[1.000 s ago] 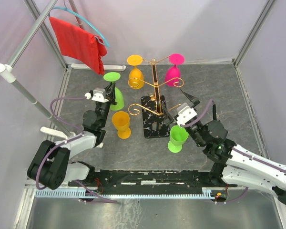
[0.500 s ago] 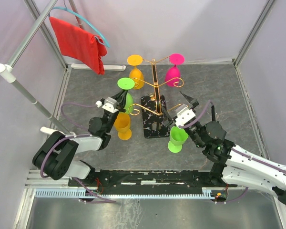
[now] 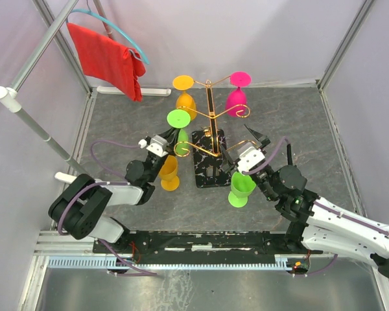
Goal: Place the wine glass upside down on the wine glass rack
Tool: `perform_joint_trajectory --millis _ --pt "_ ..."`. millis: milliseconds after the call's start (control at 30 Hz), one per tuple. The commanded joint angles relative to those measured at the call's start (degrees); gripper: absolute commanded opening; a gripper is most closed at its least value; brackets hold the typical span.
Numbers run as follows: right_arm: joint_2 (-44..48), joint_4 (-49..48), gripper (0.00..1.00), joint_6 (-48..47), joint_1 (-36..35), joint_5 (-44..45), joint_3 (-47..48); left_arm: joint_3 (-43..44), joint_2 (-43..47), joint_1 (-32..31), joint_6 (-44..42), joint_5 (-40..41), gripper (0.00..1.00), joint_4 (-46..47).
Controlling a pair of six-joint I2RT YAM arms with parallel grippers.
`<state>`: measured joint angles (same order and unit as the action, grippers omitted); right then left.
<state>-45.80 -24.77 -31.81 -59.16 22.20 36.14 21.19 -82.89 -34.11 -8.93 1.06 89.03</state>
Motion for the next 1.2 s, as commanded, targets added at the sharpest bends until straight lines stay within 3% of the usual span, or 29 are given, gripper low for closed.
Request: perform_joint_trajectory --millis 0,667,1167 --pt "0.0 -3.0 1.0 -0.9 -0.3 1.1 0.1 1.4 -1.5 -1.7 -4.1 -2.1 0.03 10.1" --pt "0.3 -1.1 1.0 -0.2 -0.3 1.6 0.9 9.6 -10.1 -2.3 -1.4 -2.4 0.03 10.1" --pt "-0.5 -0.3 1.0 0.3 -0.3 2.0 1.3 10.5 -11.2 -2.1 -4.9 9.6 0.03 10.1"
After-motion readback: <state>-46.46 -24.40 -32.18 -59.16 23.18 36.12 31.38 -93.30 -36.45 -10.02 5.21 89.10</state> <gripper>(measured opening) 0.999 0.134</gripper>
